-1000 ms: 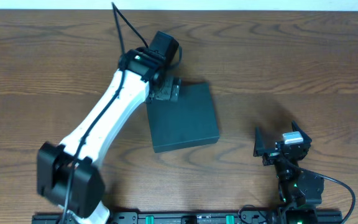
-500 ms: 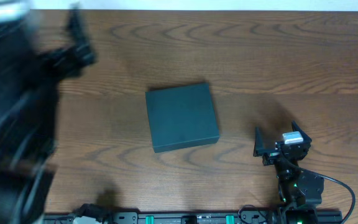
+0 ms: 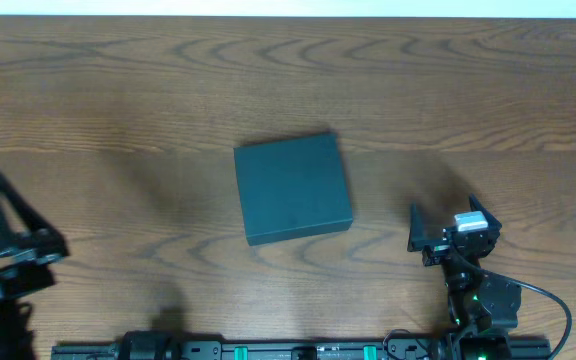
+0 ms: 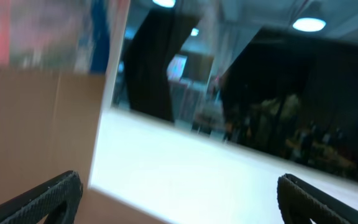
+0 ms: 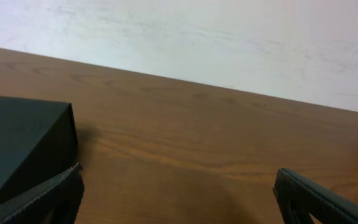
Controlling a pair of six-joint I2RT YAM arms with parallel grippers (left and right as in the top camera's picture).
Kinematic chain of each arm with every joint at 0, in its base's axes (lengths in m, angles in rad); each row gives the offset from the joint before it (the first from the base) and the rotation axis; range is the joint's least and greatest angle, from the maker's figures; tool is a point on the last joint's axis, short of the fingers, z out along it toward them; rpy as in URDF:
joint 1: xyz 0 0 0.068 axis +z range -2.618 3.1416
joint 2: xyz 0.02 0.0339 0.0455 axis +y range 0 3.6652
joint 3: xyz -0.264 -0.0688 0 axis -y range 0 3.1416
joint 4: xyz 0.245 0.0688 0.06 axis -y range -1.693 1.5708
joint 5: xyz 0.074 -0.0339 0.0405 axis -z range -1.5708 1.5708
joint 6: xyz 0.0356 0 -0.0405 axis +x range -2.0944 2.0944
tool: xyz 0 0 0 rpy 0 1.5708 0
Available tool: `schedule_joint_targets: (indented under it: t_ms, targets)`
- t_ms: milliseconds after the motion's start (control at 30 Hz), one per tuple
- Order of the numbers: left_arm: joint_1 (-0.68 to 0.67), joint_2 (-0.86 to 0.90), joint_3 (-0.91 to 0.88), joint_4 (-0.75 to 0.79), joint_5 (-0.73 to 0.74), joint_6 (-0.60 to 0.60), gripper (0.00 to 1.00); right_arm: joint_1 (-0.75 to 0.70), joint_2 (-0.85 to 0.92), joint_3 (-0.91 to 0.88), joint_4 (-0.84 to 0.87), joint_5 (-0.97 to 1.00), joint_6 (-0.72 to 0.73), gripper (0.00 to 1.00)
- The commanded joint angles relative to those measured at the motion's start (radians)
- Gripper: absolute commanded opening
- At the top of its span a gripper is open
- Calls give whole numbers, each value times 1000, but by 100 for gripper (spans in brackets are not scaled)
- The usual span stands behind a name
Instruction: Pack container
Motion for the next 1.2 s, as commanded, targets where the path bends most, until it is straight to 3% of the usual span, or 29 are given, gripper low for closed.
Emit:
schedule_joint_targets:
  t_ms: [0,133,433,600,1167]
  targets:
    - [21,-56,-190,19,-5,-122,99,-8,-2,-2,-4,-4,-7,99]
    - [23,-133,-445,109,10,-216,98,-8,-2,-2,-4,-4,-7,99]
    - [23,-285,-937,499,132,-261,98,-8,-2,-2,-4,-4,-7,99]
    - [23,-344,-1047,535,135,-320,99,-8,-2,-2,-4,-4,-7,99]
    - [23,-417,-1194,535,154,-331,99,-8,-2,-2,-4,-4,-7,99]
